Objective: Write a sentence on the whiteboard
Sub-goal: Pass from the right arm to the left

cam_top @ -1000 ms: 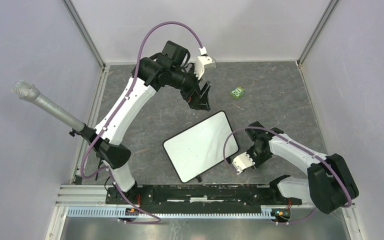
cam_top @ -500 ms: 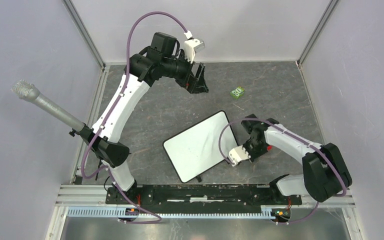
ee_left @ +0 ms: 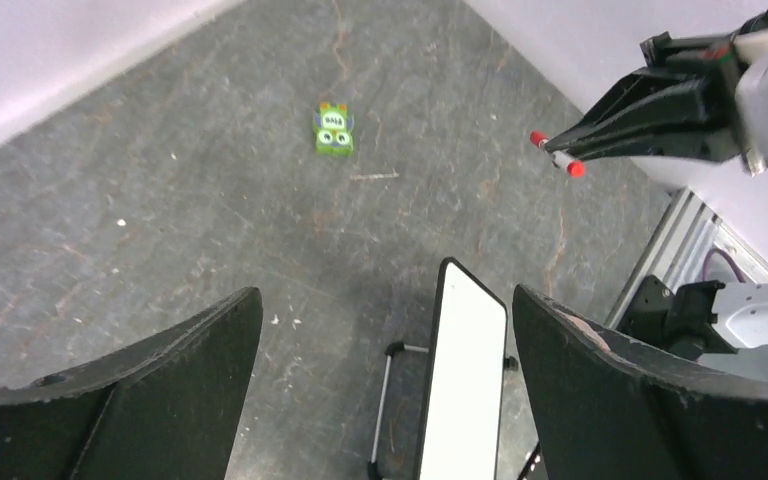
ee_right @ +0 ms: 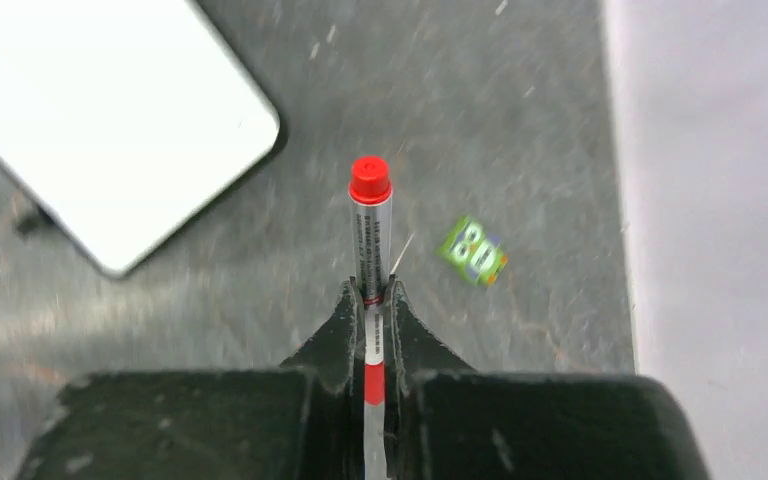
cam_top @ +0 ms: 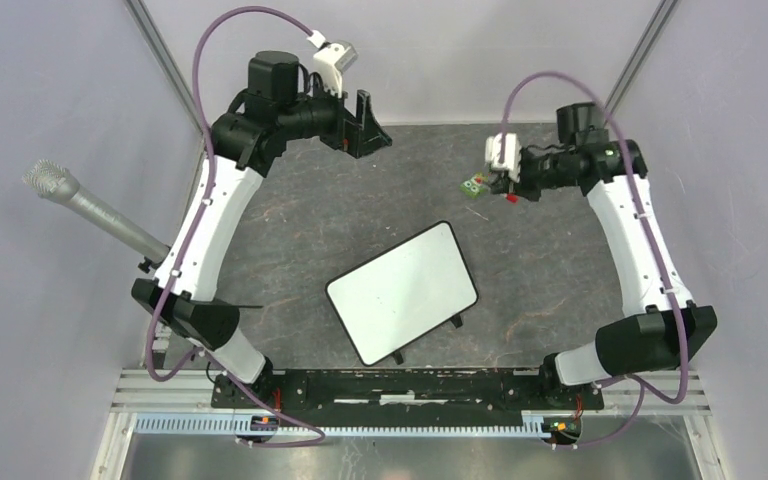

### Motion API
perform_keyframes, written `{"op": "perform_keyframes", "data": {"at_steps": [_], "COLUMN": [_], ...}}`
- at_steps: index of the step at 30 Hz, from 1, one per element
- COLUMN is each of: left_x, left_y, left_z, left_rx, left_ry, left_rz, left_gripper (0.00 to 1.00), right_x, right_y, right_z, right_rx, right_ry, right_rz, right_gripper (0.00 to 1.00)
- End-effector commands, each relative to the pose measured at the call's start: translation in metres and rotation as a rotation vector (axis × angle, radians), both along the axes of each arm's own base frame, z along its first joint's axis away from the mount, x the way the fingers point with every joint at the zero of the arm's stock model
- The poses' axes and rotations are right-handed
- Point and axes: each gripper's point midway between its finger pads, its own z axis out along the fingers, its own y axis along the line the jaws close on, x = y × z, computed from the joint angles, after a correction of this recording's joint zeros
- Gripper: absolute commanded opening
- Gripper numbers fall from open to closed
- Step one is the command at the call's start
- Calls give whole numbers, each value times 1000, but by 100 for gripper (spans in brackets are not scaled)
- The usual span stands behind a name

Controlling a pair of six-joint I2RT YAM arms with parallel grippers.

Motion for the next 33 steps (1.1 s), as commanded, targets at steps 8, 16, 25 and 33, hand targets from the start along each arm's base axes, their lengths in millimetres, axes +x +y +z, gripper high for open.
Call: {"op": "perform_keyframes", "data": {"at_steps": [8,16,25,33], "left_x": [-38,-61,-70,-38], "left_y": [-19,-49,-97,-117], "left_z": [29,19,5,-23], "left_rx": [-216,-298,-189,-6], "left_ry": [-93,-21,-79,-165], "left_rz": [-189,-318,-298,-98], "left_gripper": [100,98,88,78], "right_x": [-5,20,45,35], "right_y": [66,59,42,52], "right_z": [176,191,140,137], "right_rx": [994,1302,1260,1233], "right_ry": [149,452,610,648], "right_rz": [-138,-390,-787,-833], "right_gripper": [0,0,0,0]}}
